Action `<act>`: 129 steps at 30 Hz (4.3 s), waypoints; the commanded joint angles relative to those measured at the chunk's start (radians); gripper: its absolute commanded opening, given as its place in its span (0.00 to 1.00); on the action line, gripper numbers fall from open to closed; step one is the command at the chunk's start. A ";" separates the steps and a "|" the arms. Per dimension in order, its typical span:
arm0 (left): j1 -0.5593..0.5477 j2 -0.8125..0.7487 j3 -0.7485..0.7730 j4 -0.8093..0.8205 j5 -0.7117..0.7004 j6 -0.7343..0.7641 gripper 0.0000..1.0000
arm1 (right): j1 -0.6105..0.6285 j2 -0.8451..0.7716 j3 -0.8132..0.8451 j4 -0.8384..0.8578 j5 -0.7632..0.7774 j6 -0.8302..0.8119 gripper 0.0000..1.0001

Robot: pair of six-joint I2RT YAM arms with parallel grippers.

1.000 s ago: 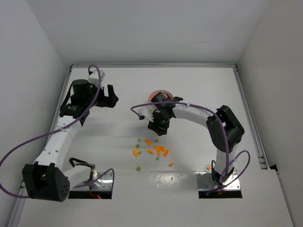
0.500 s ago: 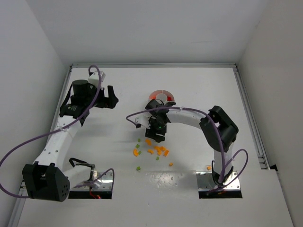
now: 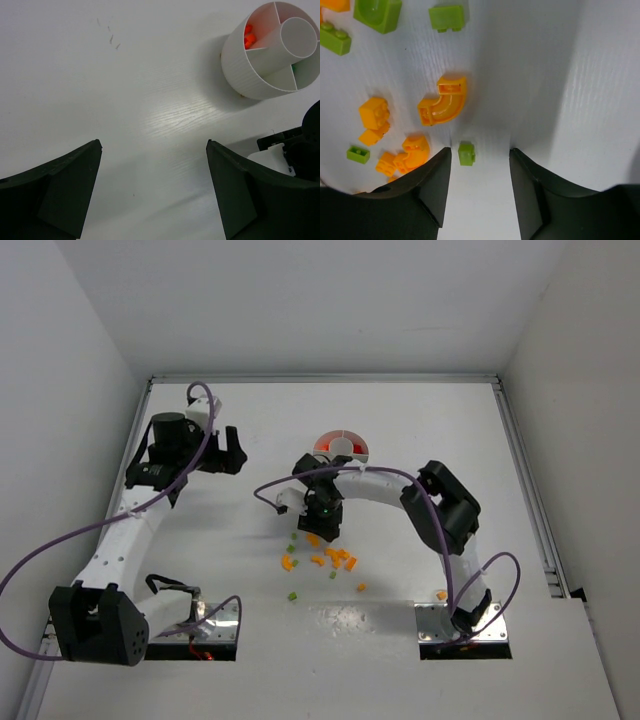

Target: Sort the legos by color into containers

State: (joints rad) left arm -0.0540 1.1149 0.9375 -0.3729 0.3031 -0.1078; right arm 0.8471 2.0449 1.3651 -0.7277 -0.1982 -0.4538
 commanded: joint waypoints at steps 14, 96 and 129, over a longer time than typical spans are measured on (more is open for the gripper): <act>0.060 -0.030 -0.002 -0.008 0.041 0.049 0.92 | 0.023 -0.005 -0.097 0.045 0.114 0.044 0.37; 0.060 0.048 0.067 0.089 0.059 -0.015 0.92 | -0.172 0.005 0.502 -0.257 -0.110 -0.084 0.25; 0.218 0.066 0.092 0.020 0.068 -0.127 0.99 | 0.109 0.219 0.381 -0.065 -0.007 0.145 0.55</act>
State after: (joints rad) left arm 0.1360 1.1751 0.9798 -0.3397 0.3550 -0.2440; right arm 0.9325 2.2436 1.7020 -0.8032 -0.2092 -0.3412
